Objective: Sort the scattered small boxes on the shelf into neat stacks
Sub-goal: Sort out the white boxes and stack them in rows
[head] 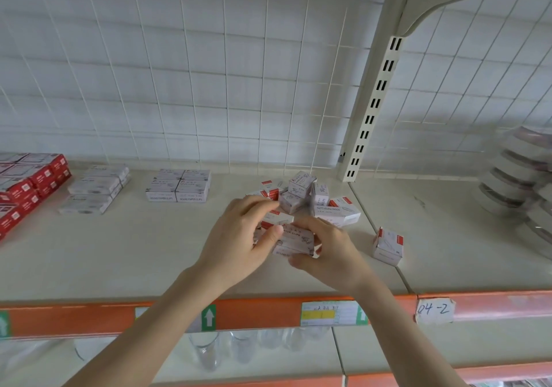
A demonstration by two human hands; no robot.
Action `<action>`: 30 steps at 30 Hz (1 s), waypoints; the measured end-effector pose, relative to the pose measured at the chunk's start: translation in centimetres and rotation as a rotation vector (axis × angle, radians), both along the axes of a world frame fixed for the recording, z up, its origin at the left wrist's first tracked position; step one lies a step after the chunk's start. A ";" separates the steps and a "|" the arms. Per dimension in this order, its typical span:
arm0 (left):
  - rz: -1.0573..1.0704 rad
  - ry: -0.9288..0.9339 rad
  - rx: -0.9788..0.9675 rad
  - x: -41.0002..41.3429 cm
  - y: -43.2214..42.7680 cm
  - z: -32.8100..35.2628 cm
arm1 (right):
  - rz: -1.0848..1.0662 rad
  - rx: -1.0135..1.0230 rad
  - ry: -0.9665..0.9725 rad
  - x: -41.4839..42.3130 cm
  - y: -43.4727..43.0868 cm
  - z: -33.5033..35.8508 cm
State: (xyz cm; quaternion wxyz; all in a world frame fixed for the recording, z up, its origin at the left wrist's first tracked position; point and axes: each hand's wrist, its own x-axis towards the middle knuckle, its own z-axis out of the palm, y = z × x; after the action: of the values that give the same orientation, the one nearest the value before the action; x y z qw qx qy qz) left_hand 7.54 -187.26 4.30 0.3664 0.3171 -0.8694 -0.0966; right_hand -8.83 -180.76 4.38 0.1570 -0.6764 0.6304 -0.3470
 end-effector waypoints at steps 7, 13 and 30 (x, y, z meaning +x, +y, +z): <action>0.272 -0.344 0.096 0.2 -0.9 -1.4 | -0.067 0.081 0.017 0.0 0.1 -0.2; 0.243 -0.276 0.138 0.9 -0.6 -1.0 | -0.124 0.097 0.017 0.4 0.2 -0.3; 0.223 -0.141 0.201 7.2 -1.7 -2.0 | -0.242 -0.062 -0.017 5.2 -1.5 -0.7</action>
State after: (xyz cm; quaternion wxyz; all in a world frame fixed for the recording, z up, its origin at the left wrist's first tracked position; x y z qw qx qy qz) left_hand 14.77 -188.91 2.33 0.2792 0.4526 -0.8384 -0.1195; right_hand -3.60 -182.23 3.66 0.0985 -0.5968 0.6951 -0.3886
